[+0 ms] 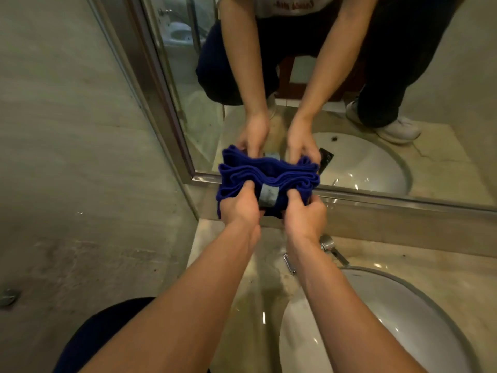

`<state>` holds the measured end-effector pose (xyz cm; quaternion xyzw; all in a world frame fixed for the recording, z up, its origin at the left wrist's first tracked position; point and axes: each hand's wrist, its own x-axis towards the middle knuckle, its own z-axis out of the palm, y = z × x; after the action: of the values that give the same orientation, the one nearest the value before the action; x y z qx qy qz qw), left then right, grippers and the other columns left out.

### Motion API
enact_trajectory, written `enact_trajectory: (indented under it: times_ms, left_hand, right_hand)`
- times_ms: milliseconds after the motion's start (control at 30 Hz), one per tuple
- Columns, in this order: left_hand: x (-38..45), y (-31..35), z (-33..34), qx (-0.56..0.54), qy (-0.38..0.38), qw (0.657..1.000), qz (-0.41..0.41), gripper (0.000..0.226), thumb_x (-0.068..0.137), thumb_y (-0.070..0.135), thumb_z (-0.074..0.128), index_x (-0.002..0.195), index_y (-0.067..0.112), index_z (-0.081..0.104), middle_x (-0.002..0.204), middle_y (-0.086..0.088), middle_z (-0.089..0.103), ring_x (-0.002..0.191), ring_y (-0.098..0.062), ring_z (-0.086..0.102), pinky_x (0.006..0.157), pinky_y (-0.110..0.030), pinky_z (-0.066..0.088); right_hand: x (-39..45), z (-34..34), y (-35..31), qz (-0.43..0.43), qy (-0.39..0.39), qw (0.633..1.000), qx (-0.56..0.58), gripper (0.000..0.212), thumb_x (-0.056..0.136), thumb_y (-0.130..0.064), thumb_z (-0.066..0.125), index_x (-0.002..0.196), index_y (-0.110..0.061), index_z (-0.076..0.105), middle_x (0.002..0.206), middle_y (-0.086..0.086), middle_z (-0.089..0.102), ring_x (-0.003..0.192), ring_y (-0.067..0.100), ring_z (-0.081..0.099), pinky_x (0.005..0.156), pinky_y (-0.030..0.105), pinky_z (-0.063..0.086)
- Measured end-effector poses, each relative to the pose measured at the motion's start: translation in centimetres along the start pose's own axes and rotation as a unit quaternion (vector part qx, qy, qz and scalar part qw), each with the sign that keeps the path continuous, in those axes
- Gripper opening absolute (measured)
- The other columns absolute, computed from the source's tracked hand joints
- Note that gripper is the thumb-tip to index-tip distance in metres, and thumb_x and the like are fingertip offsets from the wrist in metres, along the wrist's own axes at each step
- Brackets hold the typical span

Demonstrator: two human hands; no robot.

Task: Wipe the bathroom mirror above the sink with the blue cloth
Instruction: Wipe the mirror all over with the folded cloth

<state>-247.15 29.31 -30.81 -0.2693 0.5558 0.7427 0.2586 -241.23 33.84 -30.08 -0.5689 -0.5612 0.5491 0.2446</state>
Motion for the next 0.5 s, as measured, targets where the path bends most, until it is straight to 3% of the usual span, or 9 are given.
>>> enact_trajectory:
  times_ms: [67,133,200,333,400,500]
  left_hand:
    - [-0.8,-0.5,0.7,0.015,-0.047,0.998,-0.049,0.033,0.089,0.014,0.062,0.122,0.011,0.062,0.116,-0.012,0.070,0.093,-0.022,0.067,0.047,-0.023,0.052]
    - [-1.5,-0.6,0.8,0.003,-0.053,0.997,-0.064,0.035,0.089,0.007,0.063,0.123,0.007,0.060,0.118,-0.016,0.068,0.098,-0.025,0.066,0.044,-0.019,0.052]
    - [-1.5,-0.6,0.3,-0.019,-0.028,0.998,-0.050,0.035,0.086,0.005,0.065,0.121,0.008,0.061,0.115,-0.017,0.069,0.101,-0.027,0.068,0.047,-0.019,0.053]
    - [-0.2,1.6,-1.4,-0.059,0.051,0.997,0.005,0.033,0.083,0.012,0.066,0.116,0.011,0.064,0.107,-0.010,0.072,0.086,-0.022,0.070,0.055,-0.023,0.051]
    - [0.1,2.6,-2.0,-0.080,0.084,0.993,0.030,0.028,0.083,0.013,0.066,0.111,0.011,0.065,0.103,-0.008,0.073,0.077,-0.020,0.069,0.050,-0.021,0.048]
    - [0.2,3.0,-2.5,-0.075,0.102,0.991,0.048,0.028,0.087,0.016,0.064,0.115,0.014,0.063,0.103,-0.003,0.072,0.074,-0.016,0.067,0.046,-0.021,0.045]
  right_hand:
    - [1.6,-1.1,0.9,0.008,0.031,0.999,0.043,0.044,0.055,-0.053,0.056,0.080,-0.016,0.062,0.083,0.007,0.071,0.074,0.027,0.064,0.078,0.055,0.055]
    - [1.9,-1.2,0.8,0.035,0.028,0.996,0.076,0.041,0.055,-0.050,0.057,0.080,-0.019,0.061,0.083,0.005,0.072,0.073,0.028,0.065,0.080,0.056,0.056]
    - [1.1,-0.2,0.2,0.061,0.029,0.992,0.104,0.044,0.056,-0.051,0.054,0.087,-0.021,0.060,0.088,0.007,0.072,0.076,0.031,0.066,0.081,0.056,0.056]
    - [-2.0,3.2,-0.5,0.064,-0.025,0.990,0.127,0.038,0.058,-0.049,0.055,0.086,-0.024,0.058,0.086,0.004,0.071,0.081,0.031,0.069,0.080,0.054,0.056]
    - [-2.9,4.2,-0.6,0.068,-0.054,0.988,0.129,0.040,0.055,-0.050,0.057,0.084,-0.022,0.060,0.083,0.004,0.072,0.078,0.029,0.069,0.078,0.053,0.057]
    - [-2.9,4.2,-0.5,0.071,-0.091,0.987,0.115,0.024,0.064,-0.040,0.063,0.078,-0.020,0.061,0.071,0.002,0.071,0.066,0.024,0.067,0.076,0.052,0.057]
